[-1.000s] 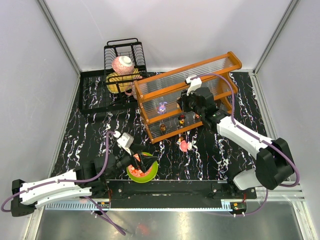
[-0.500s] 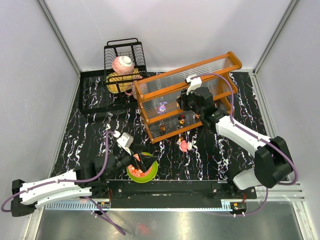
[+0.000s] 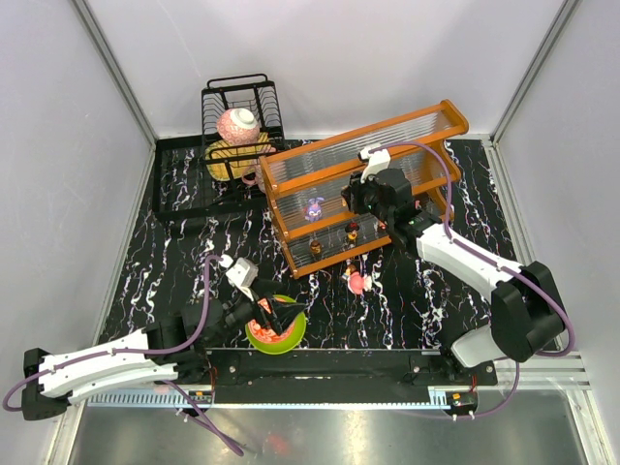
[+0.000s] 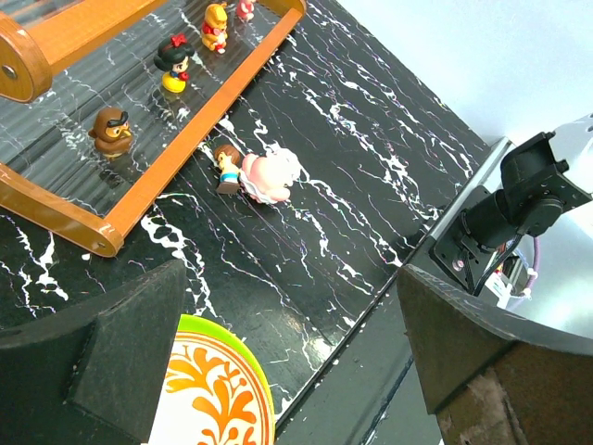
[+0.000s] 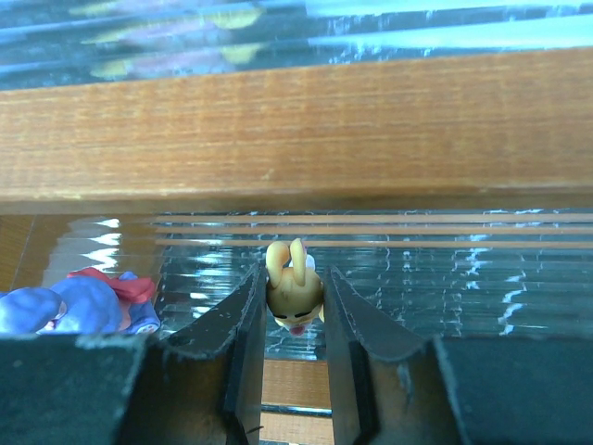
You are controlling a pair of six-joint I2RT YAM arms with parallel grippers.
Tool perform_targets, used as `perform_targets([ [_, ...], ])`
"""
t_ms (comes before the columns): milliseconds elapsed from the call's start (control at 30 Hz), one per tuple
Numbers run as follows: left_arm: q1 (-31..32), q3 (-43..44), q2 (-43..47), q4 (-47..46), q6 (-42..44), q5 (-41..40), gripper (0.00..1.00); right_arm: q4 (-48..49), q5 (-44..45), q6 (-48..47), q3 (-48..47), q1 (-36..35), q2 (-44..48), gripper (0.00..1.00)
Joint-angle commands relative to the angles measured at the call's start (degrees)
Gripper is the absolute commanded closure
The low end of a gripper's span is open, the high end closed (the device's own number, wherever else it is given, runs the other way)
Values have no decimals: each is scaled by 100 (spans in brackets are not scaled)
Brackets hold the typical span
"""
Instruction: Place and organize the plastic toys onto the shelf
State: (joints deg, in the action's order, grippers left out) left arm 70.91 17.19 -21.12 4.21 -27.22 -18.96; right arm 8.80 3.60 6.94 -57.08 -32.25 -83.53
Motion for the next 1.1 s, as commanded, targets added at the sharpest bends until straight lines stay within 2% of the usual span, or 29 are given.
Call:
perform_targets([
  [0, -25, -40, 73, -298, 50, -46, 1, -194, 89, -8, -40, 35, -146, 99],
  [300, -25, -67, 126, -324, 68, -29, 1, -265, 98, -35, -40, 43, -138, 96],
  [800, -25, -58, 161, -333, 94, 6, 1, -326, 97, -52, -40, 43, -155, 87],
  [867, -25, -49, 170, -333, 121, 15, 1, -344, 89, -52, -40, 35, -164, 82],
  [900, -25, -49, 179, -324, 121, 7, 1, -344, 89, -44, -40, 35, -164, 72],
  [933, -25, -40, 170, -324, 121, 6, 1, -344, 89, -44, -49, 43, -164, 68],
  [1067, -25, -40, 153, -324, 130, 15, 1, -344, 89, -43, -58, 43, -146, 65],
])
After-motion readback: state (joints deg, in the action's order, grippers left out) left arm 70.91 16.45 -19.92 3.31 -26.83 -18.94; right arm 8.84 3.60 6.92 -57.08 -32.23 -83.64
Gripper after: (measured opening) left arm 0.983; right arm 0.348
